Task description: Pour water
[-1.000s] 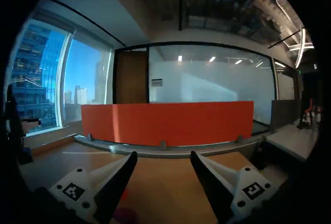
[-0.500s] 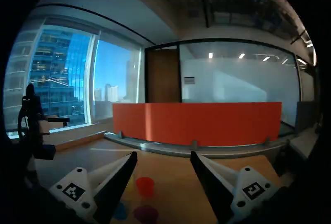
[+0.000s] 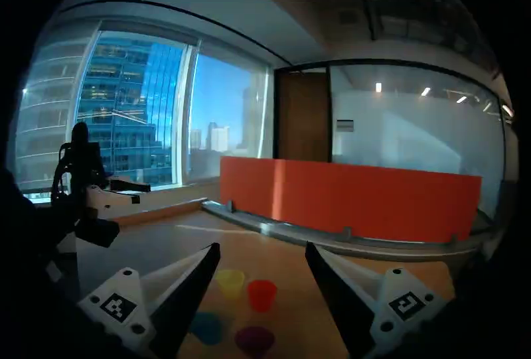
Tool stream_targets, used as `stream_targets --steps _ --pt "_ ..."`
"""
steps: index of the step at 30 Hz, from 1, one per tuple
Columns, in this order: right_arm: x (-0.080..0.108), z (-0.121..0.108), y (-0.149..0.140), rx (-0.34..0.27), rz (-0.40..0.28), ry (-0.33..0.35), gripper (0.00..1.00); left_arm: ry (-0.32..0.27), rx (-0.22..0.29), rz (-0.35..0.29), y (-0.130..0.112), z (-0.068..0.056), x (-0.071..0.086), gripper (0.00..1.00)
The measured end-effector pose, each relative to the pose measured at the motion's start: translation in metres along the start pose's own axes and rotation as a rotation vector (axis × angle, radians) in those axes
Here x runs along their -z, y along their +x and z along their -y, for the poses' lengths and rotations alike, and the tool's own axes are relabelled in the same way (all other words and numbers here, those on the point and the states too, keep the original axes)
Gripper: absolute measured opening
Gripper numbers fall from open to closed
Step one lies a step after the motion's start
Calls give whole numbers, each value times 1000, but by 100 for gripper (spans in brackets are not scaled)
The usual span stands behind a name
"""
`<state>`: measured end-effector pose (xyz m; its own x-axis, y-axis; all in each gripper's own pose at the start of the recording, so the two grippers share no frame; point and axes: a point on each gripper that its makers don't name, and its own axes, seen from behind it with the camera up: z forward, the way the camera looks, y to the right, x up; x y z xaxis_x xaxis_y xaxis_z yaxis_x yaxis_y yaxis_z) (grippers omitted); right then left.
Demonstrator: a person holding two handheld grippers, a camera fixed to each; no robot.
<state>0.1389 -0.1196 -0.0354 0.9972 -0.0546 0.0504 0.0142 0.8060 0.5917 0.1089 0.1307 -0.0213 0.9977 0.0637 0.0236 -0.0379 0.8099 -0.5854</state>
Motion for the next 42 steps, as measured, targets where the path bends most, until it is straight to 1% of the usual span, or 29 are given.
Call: stream_targets --steps 3,7,13,20,33,42 --pt "-2 4 -10 10 37 30 99 -22 2 32 -12 -4 0 98" --pt "-1 11 -22 35 80 66 99 -35 -1 67 -27 -4 1 97" --pt "0 26 -43 82 139 122 99 -58 1 102 -46 -5 4 97" --pt "-1 39 -69 122 194 166 99 -78 -1 130 -68 -9 4 98" --pt "-8 55 -115 99 267 225 99 -140 -5 189 -113 -27 2 97" --pt "-13 65 -156 112 333 261 99 -206 -11 228 -144 -44 2 97"
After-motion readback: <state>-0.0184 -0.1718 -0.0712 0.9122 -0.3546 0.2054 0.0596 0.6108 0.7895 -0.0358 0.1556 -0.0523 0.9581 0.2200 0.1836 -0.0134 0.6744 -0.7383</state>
